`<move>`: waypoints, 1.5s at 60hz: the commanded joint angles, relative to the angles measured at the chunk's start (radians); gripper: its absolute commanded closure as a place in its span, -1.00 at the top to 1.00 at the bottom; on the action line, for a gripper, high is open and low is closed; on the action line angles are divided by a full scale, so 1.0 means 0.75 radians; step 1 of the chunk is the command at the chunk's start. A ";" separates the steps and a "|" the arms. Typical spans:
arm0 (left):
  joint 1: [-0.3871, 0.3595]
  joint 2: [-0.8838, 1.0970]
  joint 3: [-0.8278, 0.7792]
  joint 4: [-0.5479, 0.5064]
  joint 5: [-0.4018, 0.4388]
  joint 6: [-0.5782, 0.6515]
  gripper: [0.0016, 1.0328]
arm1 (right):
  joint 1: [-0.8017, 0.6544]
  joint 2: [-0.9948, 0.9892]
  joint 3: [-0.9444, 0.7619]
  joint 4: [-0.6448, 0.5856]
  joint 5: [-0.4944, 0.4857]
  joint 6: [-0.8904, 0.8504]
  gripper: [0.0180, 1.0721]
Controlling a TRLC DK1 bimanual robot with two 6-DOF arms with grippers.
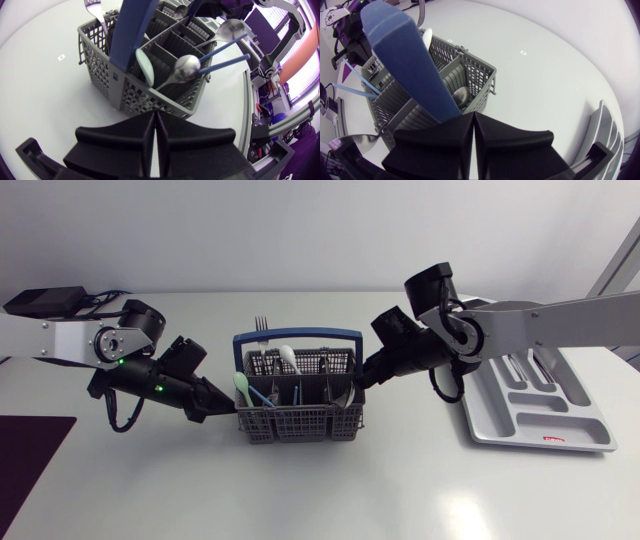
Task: Sort the cutlery from the basket into the organizer compartments.
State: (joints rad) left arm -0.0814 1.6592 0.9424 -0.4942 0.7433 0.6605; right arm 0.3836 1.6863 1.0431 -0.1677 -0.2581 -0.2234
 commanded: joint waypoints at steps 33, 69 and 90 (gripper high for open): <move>0.080 -0.384 -0.111 0.047 -0.020 0.034 -0.61 | -0.016 -0.269 -0.254 -0.016 0.084 -0.017 -0.12; -0.219 -0.631 -0.316 0.274 -0.126 -0.011 -0.36 | 0.061 -0.655 -0.366 -0.196 0.058 -0.036 0.38; -0.280 -0.517 -0.332 0.454 -0.189 -0.032 -0.34 | 0.133 -0.686 -0.370 -0.222 0.066 -0.017 0.39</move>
State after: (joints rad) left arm -0.2768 1.2392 0.7177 -0.1726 0.6090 0.6506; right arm 0.4751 1.1866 0.7898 -0.3191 -0.2119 -0.2386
